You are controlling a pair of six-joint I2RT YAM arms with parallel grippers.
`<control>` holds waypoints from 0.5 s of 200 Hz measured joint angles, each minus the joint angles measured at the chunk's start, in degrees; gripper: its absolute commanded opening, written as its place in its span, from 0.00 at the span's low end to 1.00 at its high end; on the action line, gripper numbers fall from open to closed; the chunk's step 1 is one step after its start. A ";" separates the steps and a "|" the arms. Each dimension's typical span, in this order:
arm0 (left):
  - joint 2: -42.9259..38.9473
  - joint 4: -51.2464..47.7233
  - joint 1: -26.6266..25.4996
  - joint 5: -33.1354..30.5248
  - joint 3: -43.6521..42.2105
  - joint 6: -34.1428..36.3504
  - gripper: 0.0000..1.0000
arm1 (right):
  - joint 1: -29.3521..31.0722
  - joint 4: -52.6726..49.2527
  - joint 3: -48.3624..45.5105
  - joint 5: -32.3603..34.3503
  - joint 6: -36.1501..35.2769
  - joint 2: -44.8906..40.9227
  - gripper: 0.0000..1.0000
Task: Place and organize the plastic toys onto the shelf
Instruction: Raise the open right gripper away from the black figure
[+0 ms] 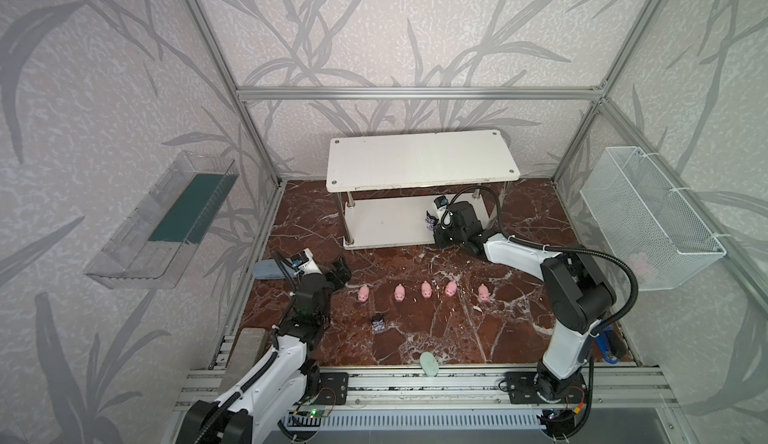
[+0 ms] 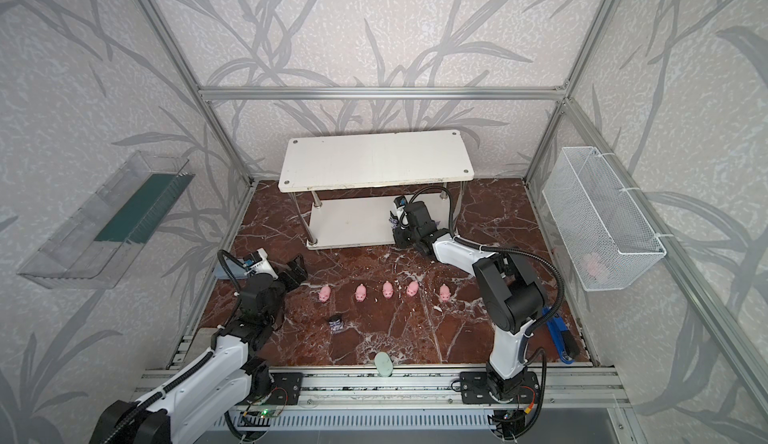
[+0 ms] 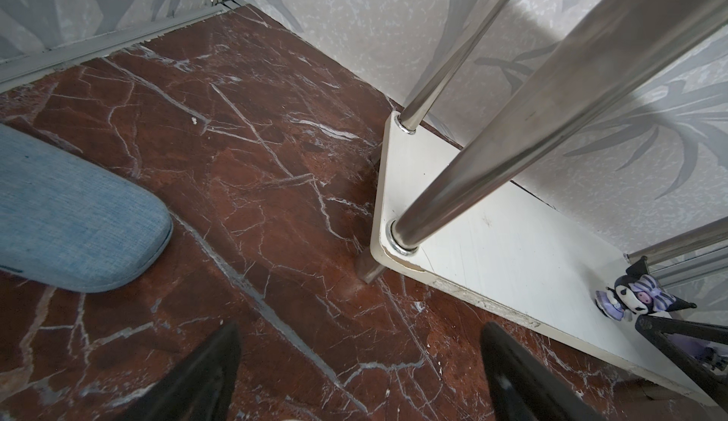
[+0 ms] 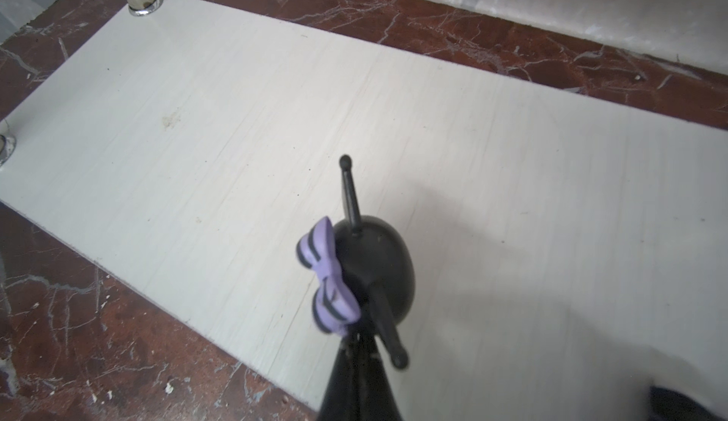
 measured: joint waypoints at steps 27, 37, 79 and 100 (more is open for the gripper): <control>0.00 0.00 0.00 -0.02 0.00 -0.02 0.93 | -0.15 -0.17 0.00 -0.02 -0.09 0.50 0.00; 0.00 0.00 0.00 -0.02 0.00 0.00 0.93 | -0.17 -0.22 0.00 -0.02 -0.11 0.55 0.00; 0.09 0.02 0.07 -0.02 0.00 0.00 0.93 | -0.35 -0.20 0.04 0.00 -0.17 0.74 0.00; 0.44 0.04 0.07 -0.02 0.00 0.00 0.93 | -0.57 -0.28 0.20 0.04 -0.26 1.16 0.00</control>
